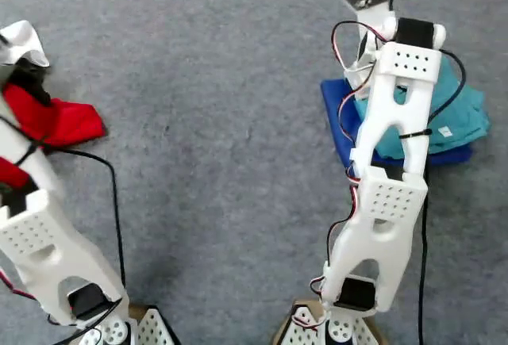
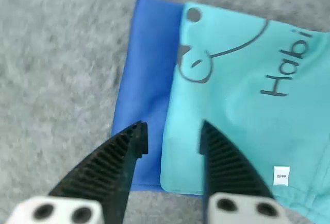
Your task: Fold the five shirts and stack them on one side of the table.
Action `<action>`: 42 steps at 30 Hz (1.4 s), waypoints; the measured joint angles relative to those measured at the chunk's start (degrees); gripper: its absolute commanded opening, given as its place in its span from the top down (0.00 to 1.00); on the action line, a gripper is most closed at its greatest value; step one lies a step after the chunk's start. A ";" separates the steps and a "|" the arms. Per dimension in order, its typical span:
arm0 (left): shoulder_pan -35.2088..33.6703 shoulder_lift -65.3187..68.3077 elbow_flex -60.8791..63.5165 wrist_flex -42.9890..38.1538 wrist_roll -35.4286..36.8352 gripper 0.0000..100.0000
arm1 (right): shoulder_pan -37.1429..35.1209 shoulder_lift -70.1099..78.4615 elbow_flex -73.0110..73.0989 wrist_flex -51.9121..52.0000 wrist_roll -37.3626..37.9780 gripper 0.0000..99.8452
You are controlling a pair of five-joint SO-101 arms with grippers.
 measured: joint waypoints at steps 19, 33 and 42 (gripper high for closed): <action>20.31 -32.79 101.45 -64.70 -0.18 0.82 | 2.37 -6.51 10.46 0.09 16.44 0.79; 21.36 -14.51 85.54 -54.59 -0.18 0.82 | -1.41 -8.53 20.40 -4.22 5.45 0.77; 21.36 -14.15 84.57 -54.07 -0.18 0.82 | -1.49 -2.46 20.40 -9.49 4.57 0.77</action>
